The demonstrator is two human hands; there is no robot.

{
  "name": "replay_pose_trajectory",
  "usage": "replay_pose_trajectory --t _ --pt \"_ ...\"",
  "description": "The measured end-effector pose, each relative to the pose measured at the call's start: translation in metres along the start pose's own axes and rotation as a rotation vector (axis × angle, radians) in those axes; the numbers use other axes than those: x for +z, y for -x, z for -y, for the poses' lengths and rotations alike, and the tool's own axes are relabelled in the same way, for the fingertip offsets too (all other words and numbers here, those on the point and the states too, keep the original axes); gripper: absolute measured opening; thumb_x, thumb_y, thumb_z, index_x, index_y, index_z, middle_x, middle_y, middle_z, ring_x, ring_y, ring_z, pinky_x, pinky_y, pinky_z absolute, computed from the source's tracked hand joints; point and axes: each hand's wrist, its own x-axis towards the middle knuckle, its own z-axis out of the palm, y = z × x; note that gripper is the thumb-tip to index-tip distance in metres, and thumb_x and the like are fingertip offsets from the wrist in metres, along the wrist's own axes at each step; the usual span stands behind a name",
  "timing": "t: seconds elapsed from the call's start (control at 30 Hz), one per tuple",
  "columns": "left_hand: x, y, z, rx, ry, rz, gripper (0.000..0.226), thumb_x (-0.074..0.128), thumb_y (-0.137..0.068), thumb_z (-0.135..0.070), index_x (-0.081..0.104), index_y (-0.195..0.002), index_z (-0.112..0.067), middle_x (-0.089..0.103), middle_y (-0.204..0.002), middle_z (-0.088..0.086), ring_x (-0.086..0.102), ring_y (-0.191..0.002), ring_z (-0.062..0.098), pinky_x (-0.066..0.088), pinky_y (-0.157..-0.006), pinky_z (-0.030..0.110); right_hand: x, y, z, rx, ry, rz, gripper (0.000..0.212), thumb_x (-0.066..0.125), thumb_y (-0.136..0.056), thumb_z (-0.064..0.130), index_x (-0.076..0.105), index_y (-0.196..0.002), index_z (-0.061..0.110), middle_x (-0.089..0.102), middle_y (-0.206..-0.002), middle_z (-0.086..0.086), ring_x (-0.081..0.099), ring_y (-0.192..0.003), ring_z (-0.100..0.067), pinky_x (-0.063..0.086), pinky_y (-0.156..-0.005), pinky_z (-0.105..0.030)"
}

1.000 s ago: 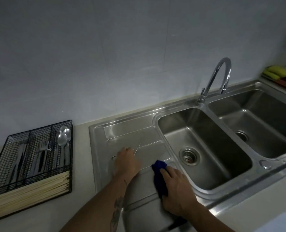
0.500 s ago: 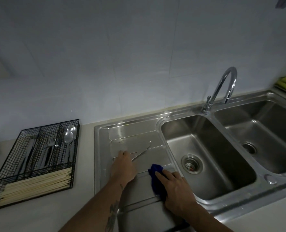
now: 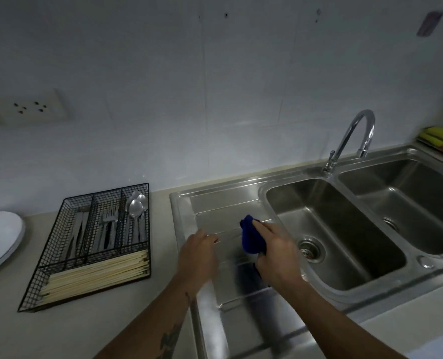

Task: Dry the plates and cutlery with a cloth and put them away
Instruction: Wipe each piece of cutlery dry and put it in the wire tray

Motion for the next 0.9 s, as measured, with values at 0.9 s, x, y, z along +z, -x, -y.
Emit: replay_pose_trajectory --t 0.9 --pt "-0.077 0.006 0.036 0.276 0.082 -0.111 0.043 0.055 -0.081 0.003 0.073 -0.112 -0.021 0.057 -0.099 -0.004 0.059 -0.092 0.018 0.044 -0.069 0.026 -0.009 0.016 0.092 -0.202 0.347 -0.105 0.067 0.079 -0.062 0.013 0.056 -0.125 0.019 0.057 -0.131 0.0 0.052 -0.103 -0.024 0.052 -0.082 -0.04"
